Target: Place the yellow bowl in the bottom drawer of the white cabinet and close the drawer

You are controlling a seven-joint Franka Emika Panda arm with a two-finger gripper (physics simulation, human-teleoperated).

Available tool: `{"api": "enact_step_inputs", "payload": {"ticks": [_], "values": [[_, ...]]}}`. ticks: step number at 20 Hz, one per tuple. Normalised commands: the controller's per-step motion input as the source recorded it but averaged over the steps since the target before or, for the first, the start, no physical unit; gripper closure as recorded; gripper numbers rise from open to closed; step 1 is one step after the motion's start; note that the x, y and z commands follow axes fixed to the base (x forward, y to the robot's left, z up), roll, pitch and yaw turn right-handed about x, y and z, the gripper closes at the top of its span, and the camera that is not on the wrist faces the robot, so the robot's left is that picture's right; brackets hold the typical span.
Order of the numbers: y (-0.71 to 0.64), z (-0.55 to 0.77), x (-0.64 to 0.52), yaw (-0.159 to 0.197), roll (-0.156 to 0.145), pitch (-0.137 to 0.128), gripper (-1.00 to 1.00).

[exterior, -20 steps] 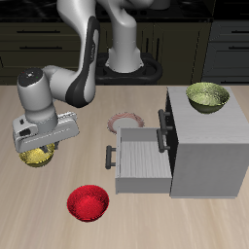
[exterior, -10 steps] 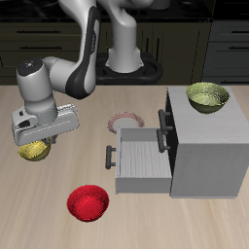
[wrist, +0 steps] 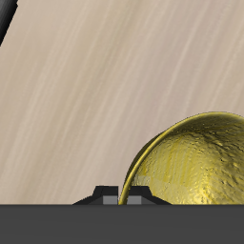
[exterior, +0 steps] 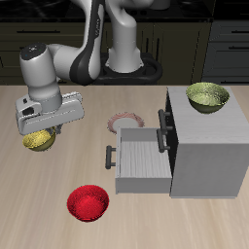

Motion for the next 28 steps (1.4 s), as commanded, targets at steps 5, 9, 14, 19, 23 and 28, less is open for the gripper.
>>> {"api": "enact_step_inputs", "payload": {"ticks": [5,9,14,19,23,28], "values": [[0.24,0.39,-0.07,-0.017,0.006,-0.032,1.0],[0.08,0.33,-0.07,-0.028,-0.042,-0.009,1.0],[-0.03,0.27,-0.08,-0.01,-0.029,-0.015,1.0],[-0.09,0.23,-0.1,-0.006,-0.041,-0.005,1.0],[0.07,0.35,-0.16,0.015,-0.005,-0.021,1.0],[0.03,0.3,-0.08,-0.007,-0.004,-0.032,1.0]]}}
